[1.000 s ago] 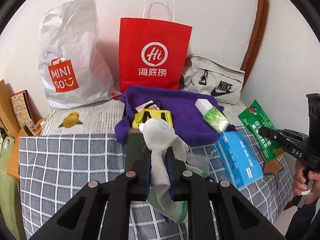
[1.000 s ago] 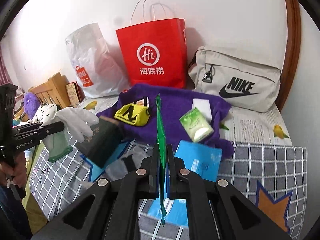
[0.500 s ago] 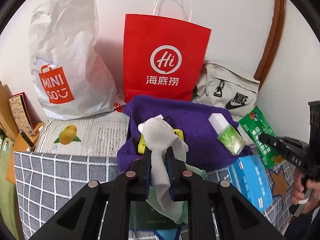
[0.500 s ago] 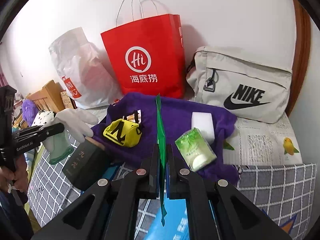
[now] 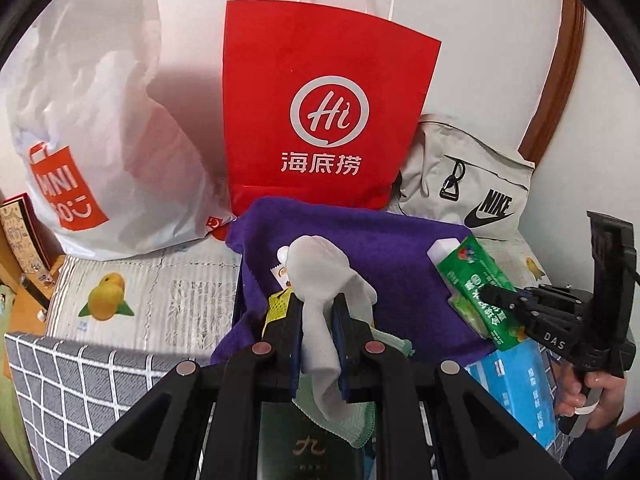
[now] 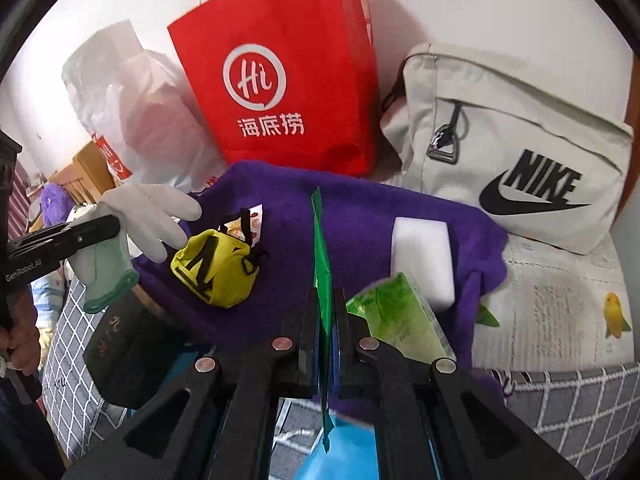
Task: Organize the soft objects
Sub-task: 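Lower the green packet onto the towel and open the right gripper while the left releases the glove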
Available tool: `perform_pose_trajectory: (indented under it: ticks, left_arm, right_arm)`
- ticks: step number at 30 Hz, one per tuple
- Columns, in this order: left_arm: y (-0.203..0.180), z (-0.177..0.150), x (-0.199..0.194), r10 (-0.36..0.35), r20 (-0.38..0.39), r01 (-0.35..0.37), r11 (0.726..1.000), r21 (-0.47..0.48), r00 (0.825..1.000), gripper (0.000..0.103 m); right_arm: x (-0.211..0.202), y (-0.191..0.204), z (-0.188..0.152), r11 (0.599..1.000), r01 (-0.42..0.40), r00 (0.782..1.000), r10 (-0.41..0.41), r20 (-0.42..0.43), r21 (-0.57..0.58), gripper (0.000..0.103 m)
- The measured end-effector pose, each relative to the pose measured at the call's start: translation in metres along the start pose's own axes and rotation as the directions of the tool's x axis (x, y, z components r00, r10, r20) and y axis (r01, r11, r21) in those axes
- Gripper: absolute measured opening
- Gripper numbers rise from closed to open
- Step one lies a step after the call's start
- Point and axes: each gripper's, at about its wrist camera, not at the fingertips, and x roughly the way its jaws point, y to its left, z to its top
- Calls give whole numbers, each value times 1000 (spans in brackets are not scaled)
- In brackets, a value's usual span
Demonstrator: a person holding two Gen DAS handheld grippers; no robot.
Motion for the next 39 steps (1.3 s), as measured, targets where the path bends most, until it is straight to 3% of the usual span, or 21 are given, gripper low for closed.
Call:
perform_pose_trajectory:
  ticks: [8,19,21,23,25,28,32,39]
  left_arm:
    - [-3,9,21,-11,-21,11,1000,11,1000,14]
    - [-18,19,49,-67,-45,69,997,25,997,14]
    - [-25,22,55,-68,-47,69,997,38,997,14]
    - [-29,25,60,-61,-51,64,997,43,997,14]
    - [-32,28,64,-63,-55,65,997,48,997,14]
    - [-36,30,70,-58,-66,62,997,56,996,14]
    - [-42,29,81,-62,-95,68,996,58,994,14]
    - [-51,19,105,-20,-145,36,994,103,989,14]
  right_arm:
    - [33,-6,12,1000,1,999,-2,-44,-20,5]
    - [52,-15,1,1000,14,989,-16,-145,-14,7]
    - [48,-17,-2,1000,8,990,-9,-140,-6,10]
    - [44,-18,-3,1000,-9,991,9,-133,4,25]
    - [40,-20,-2,1000,-6,993,6,-120,3,29]
    - [30,-23,0,1000,10,995,-9,-103,6,30]
    - [12,-24,-2,999,33,998,-33,-58,-1,41]
    - [-7,-25,-5,999,47,999,-47,-5,-15,42]
